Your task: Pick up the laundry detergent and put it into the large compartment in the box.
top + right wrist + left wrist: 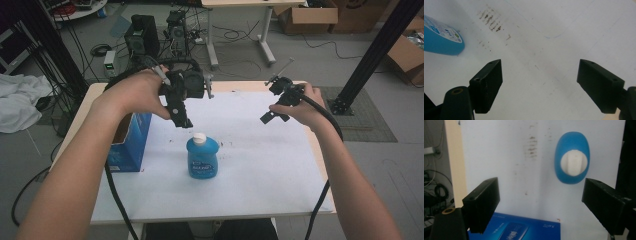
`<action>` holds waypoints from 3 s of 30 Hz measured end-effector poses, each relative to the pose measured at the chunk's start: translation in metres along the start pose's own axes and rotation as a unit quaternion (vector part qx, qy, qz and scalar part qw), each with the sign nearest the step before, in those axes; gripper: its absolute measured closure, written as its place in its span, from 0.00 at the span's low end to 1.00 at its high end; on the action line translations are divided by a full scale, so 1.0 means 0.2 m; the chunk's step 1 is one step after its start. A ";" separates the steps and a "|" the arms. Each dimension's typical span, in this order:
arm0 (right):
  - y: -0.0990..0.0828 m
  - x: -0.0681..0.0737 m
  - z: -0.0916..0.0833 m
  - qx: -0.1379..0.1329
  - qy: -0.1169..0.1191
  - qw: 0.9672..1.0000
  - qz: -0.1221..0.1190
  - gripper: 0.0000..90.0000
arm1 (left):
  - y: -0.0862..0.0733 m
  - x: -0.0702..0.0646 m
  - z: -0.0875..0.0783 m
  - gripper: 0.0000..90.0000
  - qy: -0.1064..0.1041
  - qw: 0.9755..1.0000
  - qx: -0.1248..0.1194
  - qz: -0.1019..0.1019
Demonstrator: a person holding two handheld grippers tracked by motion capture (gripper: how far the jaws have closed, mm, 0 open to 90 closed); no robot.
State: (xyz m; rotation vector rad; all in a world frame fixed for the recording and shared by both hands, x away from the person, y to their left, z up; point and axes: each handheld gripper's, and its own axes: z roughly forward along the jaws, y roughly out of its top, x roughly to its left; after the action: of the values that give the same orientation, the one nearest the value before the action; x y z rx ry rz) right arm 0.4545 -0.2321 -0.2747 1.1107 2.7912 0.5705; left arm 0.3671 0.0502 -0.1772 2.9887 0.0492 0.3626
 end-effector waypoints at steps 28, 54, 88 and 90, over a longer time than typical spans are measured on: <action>-0.01 0.02 0.02 0.001 0.000 1.000 -0.005 0.23 | 0.11 -0.16 0.37 0.17 -0.049 0.997 0.033 0.042; -0.02 0.00 0.02 0.000 0.000 1.000 -0.003 0.22 | 0.13 -0.18 0.54 0.21 -0.066 0.996 0.046 0.048; -0.04 0.00 0.04 -0.001 0.002 1.000 -0.002 0.22 | 0.15 -0.18 0.57 0.31 -0.085 0.993 0.062 0.047; -0.04 0.00 0.04 -0.002 0.002 1.000 -0.002 0.22 | 0.15 -0.18 0.57 0.32 -0.082 0.994 0.062 0.047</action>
State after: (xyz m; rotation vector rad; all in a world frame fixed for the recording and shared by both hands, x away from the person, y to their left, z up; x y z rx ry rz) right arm 0.4509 -0.2357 -0.2851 1.1032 2.7946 0.5780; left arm 0.3599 0.0052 -0.2912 3.1400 -0.0879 0.1254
